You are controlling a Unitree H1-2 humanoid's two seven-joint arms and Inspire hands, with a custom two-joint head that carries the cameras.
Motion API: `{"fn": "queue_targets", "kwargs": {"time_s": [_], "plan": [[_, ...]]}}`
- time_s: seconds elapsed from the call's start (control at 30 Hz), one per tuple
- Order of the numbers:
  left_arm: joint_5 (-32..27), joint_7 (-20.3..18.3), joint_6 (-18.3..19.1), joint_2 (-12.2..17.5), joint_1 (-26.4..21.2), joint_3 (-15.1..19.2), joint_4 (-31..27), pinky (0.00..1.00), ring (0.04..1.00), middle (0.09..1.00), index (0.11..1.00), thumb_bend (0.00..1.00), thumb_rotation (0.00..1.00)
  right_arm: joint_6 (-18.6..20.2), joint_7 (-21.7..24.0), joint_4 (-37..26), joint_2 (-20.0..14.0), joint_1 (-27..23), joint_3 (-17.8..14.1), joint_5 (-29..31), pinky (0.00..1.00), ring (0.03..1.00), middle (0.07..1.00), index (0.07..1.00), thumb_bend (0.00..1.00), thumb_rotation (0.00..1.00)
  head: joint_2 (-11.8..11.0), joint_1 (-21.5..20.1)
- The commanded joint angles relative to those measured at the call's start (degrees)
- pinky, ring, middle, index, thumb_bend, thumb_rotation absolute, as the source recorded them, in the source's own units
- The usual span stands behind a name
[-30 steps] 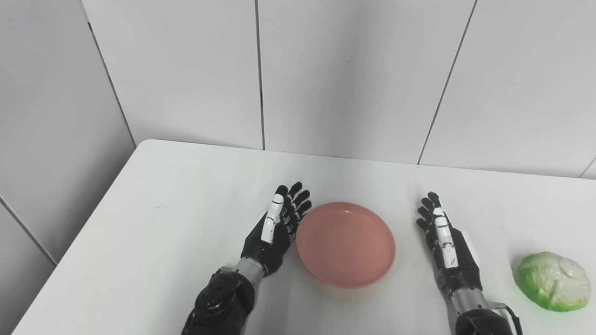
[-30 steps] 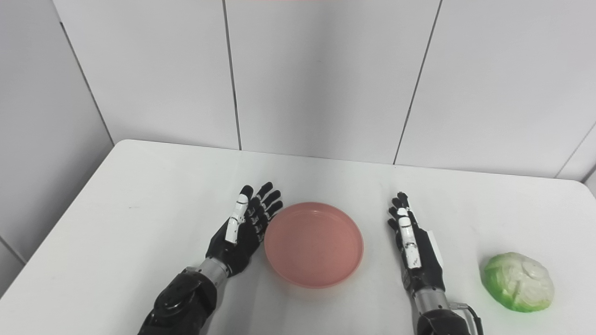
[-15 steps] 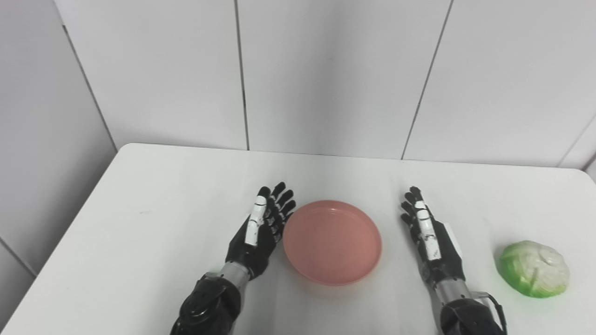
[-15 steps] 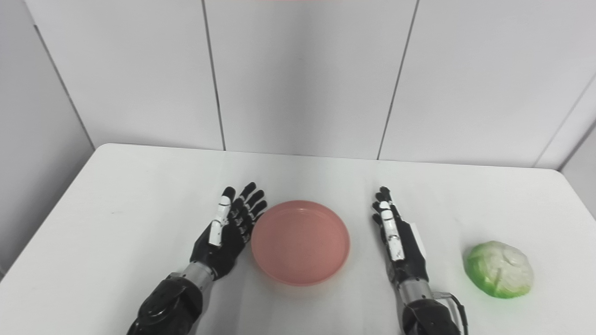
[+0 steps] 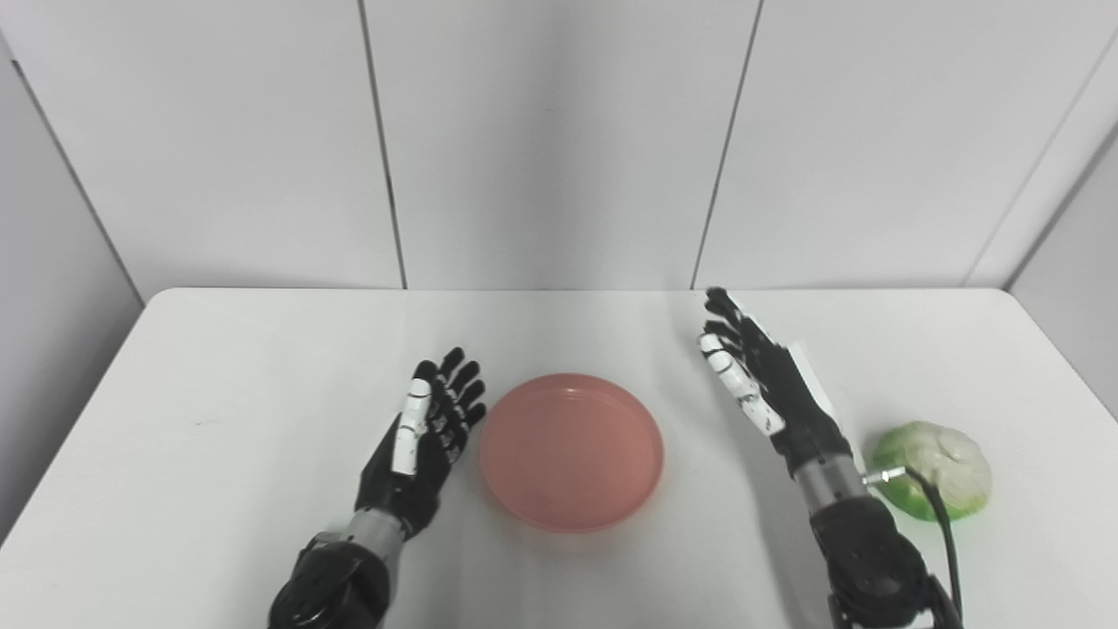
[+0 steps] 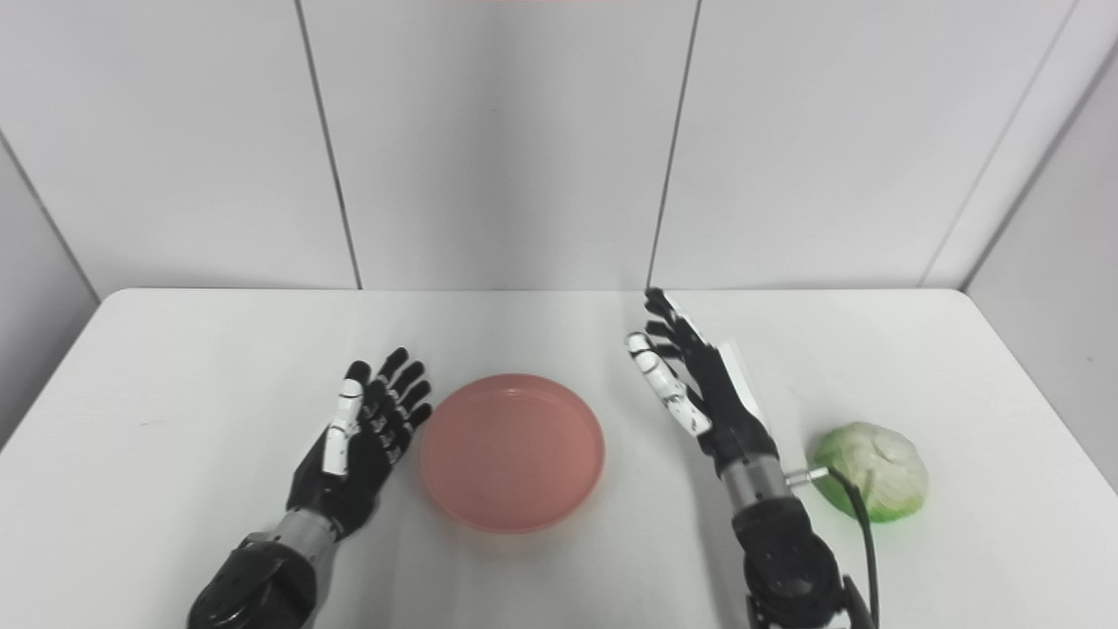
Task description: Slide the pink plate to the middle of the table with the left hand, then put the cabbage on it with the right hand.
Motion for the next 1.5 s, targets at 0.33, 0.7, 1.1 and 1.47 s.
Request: {"fn": "queue_targets", "kwargs": {"time_s": [0.33, 0.7, 1.1, 1.47], "plan": [[2.4, 0.3, 0.6, 2.5, 1.6, 0.1, 0.6, 1.0, 0.995, 0.993, 0.99, 0.64, 1.0, 1.9, 3.0, -10.1, -6.6, -5.0, -2.5, -5.8, 0.78, 0.868, 0.9, 0.93, 0.95, 0.73, -1.0, -3.7], [0.3, -2.9, -0.4, 4.3, 1.5, 1.5, 2.4, 1.0, 0.995, 0.994, 0.992, 0.64, 1.0, 5.8, 7.1, -14.9, -17.4, -1.0, -11.9, -6.0, 0.85, 0.917, 0.93, 0.947, 0.98, 0.64, -1.6, -7.1], [-1.6, -4.8, -0.2, 5.3, 1.0, 3.3, 3.7, 0.98, 0.986, 0.991, 0.987, 0.65, 1.0, 9.9, 9.6, -14.0, -26.3, 7.5, -19.4, -5.5, 0.87, 0.938, 0.952, 0.972, 1.0, 0.63, -0.9, -9.5], [-2.4, -6.1, -0.7, 6.3, 0.7, 3.9, 5.5, 0.99, 0.988, 0.99, 0.978, 0.67, 1.0, 10.5, 10.2, -12.5, -27.0, 12.0, -21.6, -2.4, 0.85, 0.929, 0.952, 0.972, 1.0, 0.46, -0.7, -10.6]]}}
